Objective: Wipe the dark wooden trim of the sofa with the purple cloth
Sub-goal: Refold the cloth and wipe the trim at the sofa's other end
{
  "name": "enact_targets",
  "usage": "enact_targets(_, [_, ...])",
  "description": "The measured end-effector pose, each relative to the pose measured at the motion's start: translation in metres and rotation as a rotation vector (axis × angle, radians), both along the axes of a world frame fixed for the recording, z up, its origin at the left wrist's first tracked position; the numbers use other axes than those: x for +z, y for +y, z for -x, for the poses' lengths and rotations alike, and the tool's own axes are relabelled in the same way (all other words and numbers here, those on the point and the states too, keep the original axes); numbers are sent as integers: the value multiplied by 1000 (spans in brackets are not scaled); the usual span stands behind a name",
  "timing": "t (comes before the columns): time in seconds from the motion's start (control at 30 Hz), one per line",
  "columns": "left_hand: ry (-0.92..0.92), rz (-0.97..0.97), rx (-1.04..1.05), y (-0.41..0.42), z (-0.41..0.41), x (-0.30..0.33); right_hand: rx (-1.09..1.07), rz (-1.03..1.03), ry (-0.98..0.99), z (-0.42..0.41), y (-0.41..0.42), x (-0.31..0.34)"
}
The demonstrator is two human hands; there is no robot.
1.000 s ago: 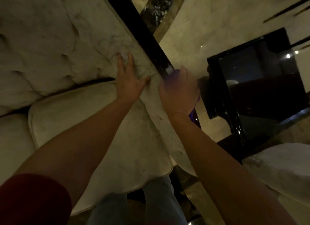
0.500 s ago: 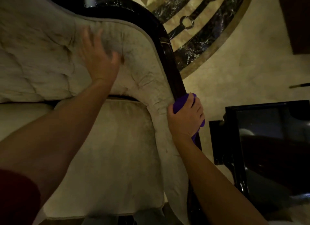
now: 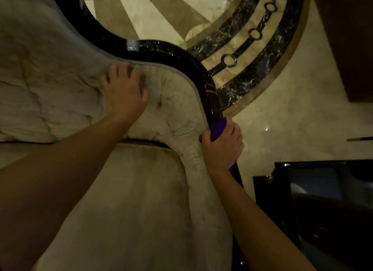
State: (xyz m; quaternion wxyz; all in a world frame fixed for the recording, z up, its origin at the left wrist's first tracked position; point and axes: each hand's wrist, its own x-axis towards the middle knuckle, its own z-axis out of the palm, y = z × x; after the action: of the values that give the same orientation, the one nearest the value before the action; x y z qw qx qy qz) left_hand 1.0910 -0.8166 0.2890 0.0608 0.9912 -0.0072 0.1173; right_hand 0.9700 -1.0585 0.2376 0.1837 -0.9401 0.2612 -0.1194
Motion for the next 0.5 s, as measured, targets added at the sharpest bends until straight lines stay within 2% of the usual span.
enact_targets(0.13, [-94, -17, -68, 28, -16, 18, 26, -74, -60, -37, 12, 13])
enact_targets(0.27, [-139, -187, -299, 72, -8, 21, 65, -154, -143, -72, 25, 28])
enact_targets(0.37, [-156, -270, -360, 98, -9, 34, 144, -91, -178, -94, 35, 42])
enact_targets(0.5, [-133, -330, -325, 103, -9, 58, 301, 18, -198, -120, 48, 64])
